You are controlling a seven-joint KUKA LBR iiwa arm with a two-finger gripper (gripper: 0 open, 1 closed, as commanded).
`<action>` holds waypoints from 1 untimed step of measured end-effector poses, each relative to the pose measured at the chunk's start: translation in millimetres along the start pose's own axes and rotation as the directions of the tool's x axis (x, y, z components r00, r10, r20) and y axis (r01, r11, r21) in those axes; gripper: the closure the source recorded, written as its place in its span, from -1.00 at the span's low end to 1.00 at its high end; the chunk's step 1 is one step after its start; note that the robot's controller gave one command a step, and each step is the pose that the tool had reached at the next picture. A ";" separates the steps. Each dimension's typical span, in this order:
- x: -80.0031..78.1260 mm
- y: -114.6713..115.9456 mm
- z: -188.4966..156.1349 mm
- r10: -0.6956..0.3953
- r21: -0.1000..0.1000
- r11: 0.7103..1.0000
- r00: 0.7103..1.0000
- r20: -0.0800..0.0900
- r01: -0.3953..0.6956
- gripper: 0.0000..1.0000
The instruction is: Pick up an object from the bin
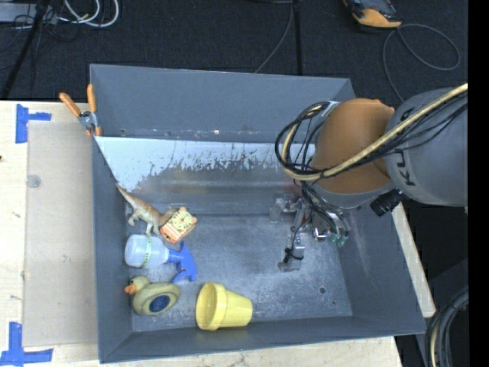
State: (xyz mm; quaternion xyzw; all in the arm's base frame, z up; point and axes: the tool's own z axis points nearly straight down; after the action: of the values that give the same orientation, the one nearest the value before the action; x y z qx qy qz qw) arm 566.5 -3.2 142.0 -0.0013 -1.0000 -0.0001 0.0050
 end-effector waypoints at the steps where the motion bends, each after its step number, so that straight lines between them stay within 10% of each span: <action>1: -1.4 0.0 -4.4 0.000 0.000 1.000 1.000 0.007 0.000 -1.00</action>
Offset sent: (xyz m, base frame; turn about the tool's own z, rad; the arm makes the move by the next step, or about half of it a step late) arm -0.0276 0.0428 -0.0506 -0.0762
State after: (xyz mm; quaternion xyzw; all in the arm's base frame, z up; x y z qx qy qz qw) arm 567.9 -3.2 146.3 -0.0013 -1.0000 -0.0001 0.0013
